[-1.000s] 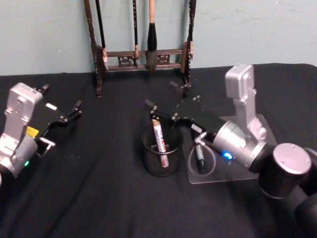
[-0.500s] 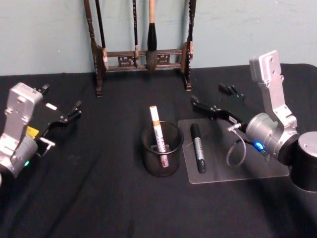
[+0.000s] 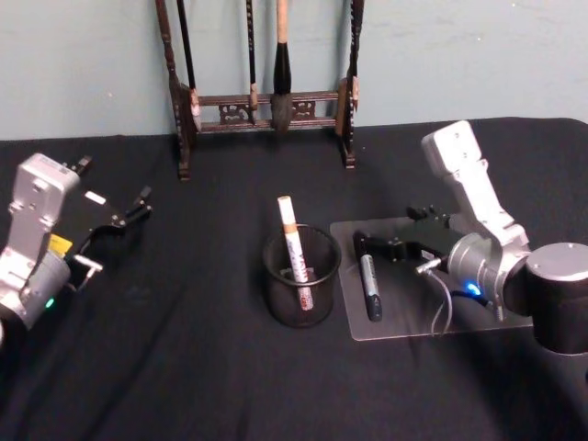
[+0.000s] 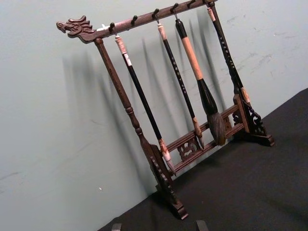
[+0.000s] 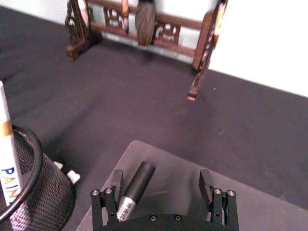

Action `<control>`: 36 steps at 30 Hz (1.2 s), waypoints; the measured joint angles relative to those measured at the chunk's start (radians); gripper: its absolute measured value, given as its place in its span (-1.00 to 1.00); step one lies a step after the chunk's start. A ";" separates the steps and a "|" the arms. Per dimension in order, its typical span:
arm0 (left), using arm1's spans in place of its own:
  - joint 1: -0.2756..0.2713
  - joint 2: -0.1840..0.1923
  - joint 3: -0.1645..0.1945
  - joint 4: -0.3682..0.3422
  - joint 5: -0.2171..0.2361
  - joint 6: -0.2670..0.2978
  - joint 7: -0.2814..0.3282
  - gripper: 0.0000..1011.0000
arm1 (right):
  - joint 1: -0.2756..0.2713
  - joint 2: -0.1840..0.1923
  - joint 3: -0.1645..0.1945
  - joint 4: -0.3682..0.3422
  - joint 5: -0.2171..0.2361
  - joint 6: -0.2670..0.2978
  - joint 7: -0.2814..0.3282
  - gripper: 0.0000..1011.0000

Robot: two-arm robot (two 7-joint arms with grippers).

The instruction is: Pick up the water-based marker from the table and place it into the pen holder.

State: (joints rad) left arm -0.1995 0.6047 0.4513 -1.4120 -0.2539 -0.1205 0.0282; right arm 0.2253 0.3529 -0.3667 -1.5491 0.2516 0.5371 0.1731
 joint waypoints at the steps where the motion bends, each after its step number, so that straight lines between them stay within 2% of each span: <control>1: 0.000 0.000 0.000 0.000 0.000 0.000 0.000 0.98 | 0.004 -0.005 -0.005 0.004 -0.007 0.014 -0.001 0.98; 8: 0.000 0.000 0.000 0.000 0.000 0.000 0.000 0.98 | 0.014 -0.030 -0.017 0.024 -0.028 0.047 -0.002 0.98; 18: 0.000 0.000 0.000 0.000 0.000 0.000 0.000 0.98 | 0.023 -0.057 -0.027 0.049 -0.052 0.064 0.014 0.98; 36: 0.000 0.000 0.000 0.000 0.000 0.000 0.000 0.98 | 0.025 -0.082 -0.016 0.078 -0.087 0.071 0.047 0.98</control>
State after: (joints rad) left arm -0.1995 0.6047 0.4514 -1.4120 -0.2539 -0.1205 0.0283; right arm 0.2500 0.2713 -0.3830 -1.4712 0.1644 0.6078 0.2201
